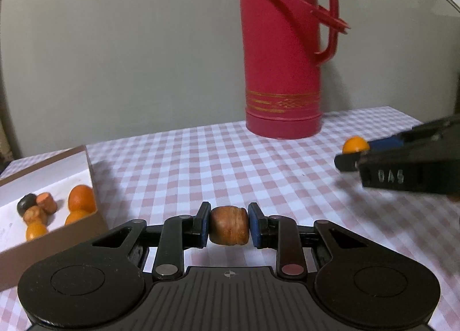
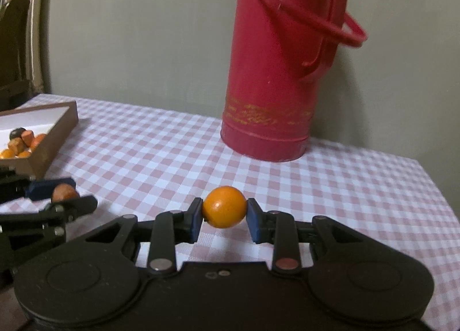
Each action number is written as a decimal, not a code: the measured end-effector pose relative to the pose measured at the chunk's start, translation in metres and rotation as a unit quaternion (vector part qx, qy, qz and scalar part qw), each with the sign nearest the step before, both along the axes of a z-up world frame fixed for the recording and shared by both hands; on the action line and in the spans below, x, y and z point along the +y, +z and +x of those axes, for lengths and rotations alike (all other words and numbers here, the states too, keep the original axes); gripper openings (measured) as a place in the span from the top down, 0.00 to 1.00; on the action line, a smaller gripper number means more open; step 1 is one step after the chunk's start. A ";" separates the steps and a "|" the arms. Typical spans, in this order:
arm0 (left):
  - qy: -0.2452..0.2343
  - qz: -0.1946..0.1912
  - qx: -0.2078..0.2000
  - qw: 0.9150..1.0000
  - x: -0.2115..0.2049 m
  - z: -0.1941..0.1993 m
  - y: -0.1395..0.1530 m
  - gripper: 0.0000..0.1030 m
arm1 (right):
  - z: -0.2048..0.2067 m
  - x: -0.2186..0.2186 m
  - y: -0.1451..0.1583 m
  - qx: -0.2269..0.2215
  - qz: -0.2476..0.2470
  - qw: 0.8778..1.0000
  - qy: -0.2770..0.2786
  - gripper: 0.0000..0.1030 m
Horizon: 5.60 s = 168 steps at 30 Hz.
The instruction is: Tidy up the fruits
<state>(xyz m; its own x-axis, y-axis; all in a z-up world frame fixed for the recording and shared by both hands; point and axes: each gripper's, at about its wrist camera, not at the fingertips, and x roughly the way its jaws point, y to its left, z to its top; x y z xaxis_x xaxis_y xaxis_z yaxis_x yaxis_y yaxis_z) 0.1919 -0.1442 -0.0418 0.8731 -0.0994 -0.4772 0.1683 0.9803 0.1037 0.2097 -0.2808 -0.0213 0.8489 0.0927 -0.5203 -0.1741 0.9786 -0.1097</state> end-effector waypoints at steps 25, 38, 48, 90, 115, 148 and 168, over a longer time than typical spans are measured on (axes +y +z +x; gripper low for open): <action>0.030 0.009 -0.050 0.998 0.083 -0.107 0.041 0.73 | -0.117 0.069 0.034 -0.019 -0.006 0.997 0.069 0.77; 0.105 0.009 -0.062 0.993 0.167 -0.144 0.051 0.73 | -0.145 0.154 0.037 -0.019 -0.008 0.988 0.154 0.77; 0.164 0.005 -0.068 0.984 0.227 -0.153 0.053 0.73 | -0.149 0.218 0.042 -0.032 -0.003 0.975 0.218 0.77; 0.258 -0.011 -0.078 0.963 0.353 -0.029 0.058 0.73 | 0.021 0.273 0.052 -0.067 0.000 0.978 0.199 0.77; 0.272 0.014 -0.080 0.959 0.345 -0.016 0.043 0.00 | 0.048 0.270 0.023 -0.035 0.023 0.984 0.175 0.06; 0.230 0.011 -0.094 0.969 0.269 -0.130 0.072 0.00 | -0.079 0.200 0.064 -0.071 0.028 0.983 0.170 0.06; 0.212 0.014 -0.118 0.970 0.209 -0.252 0.076 0.00 | -0.219 0.124 0.072 -0.082 0.018 0.987 0.138 0.06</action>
